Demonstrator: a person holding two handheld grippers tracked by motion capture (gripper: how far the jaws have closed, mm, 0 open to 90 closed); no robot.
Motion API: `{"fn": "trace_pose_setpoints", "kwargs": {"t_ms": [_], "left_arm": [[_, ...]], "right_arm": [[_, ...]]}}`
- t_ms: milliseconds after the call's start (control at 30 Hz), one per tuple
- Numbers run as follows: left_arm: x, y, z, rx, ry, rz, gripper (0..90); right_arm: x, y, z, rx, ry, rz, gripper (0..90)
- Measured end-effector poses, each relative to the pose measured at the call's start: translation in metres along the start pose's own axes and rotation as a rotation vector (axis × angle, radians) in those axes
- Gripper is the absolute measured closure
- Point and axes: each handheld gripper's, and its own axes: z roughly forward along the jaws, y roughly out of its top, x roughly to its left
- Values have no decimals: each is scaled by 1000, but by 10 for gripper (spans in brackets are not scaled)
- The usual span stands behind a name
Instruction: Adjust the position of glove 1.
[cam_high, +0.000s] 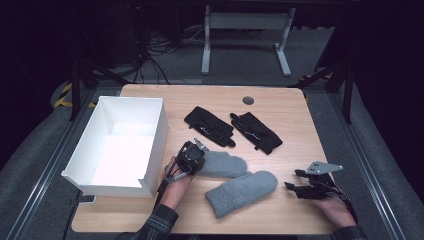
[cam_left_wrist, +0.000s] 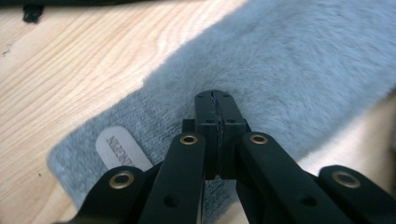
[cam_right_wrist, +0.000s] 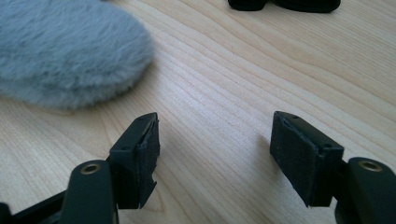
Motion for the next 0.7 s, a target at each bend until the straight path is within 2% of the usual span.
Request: {"fn": "trace_pose_setpoints", "kwargs": {"t_ms": [67,133,167,200,233,300,400,500,533,567,667,700], "left_arm": [[-8,6,-7,-60,-64,33,899],[-14,11,-8,-89,-114,57,899],[-19,14,-6,-99,-140,69,899],[-19,14,-6,-99,-140,69,899],[-29,21,-2,-100,-168,103,899],[-39,29,4,-105,-204,130,899],[-49,38,17,-80,-218,172,899],[-50,41,27,-70,-221,168,900],[-50,44,34,-71,-220,159,900],[-50,45,37,-80,-224,143,900],[-46,52,43,-84,-214,136,900],[-45,55,45,-85,-212,121,900]], "right_arm": [[0,0,0,1,-2,-3,333],[0,0,0,0,-3,-4,333],[0,0,0,0,-2,-4,333],[0,0,0,0,-2,-4,333],[0,0,0,-1,-2,-5,333],[0,-1,0,-3,-2,-5,332],[0,-2,0,-15,0,-5,325],[1,-3,1,-19,-2,-4,309],[1,-3,1,-20,-1,-6,306],[1,-3,1,-23,-1,-7,305],[1,-3,1,-27,2,-6,295],[1,-3,2,-29,2,-6,291]]}}
